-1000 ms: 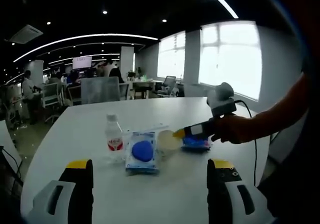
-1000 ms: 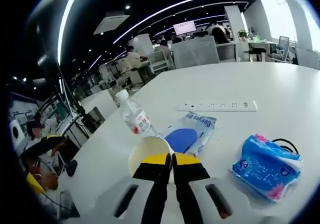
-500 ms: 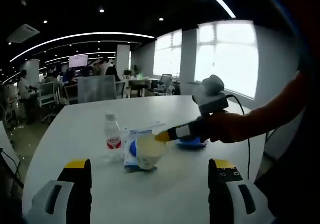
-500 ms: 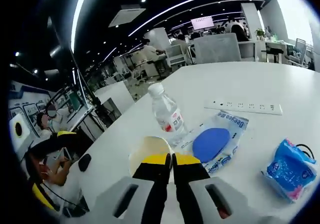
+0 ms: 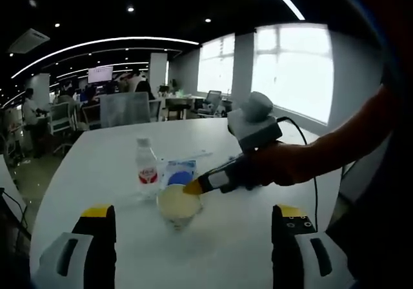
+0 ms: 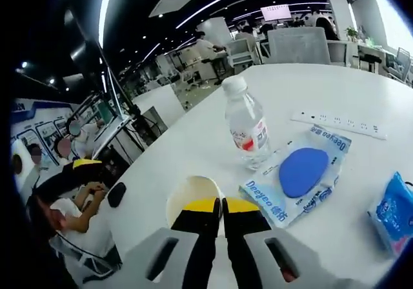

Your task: Arrange the tabletop items into an orderly group along one side of the table until the central work area is clear of visible clutter.

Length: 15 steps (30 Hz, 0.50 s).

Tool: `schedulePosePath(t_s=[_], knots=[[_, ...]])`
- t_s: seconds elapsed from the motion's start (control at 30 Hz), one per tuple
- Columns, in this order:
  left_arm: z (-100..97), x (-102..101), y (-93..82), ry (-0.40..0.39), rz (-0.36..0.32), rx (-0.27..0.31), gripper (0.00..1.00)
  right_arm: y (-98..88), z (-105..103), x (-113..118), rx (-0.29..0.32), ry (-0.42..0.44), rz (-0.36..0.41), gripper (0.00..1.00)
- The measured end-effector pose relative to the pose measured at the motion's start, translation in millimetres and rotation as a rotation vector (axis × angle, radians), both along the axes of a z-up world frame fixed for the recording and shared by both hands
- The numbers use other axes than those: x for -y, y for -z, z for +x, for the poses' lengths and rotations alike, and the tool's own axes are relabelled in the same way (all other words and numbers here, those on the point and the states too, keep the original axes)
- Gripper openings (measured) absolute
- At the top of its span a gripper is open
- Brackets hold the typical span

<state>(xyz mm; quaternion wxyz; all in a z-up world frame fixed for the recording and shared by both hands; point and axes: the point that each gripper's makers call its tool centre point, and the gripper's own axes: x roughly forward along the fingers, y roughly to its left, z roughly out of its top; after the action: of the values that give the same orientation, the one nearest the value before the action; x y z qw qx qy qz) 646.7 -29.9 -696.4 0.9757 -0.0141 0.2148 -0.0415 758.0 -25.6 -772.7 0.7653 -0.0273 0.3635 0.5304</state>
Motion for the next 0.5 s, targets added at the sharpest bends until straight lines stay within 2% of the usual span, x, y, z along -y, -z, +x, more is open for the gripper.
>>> schedulePosePath(t_s=[0.27,0.5], knots=[[-8.4,-8.1,2.1,-0.019,-0.003,-0.012,0.99,5.1,-17.6,-8.7,-0.035,-0.026,-0.015,0.00],[-17.6,-12.4,6.0,-0.031,-0.002,-0.029,0.99,17.1,-23.5,-16.9,-0.036,-0.050,-0.036,0.00]])
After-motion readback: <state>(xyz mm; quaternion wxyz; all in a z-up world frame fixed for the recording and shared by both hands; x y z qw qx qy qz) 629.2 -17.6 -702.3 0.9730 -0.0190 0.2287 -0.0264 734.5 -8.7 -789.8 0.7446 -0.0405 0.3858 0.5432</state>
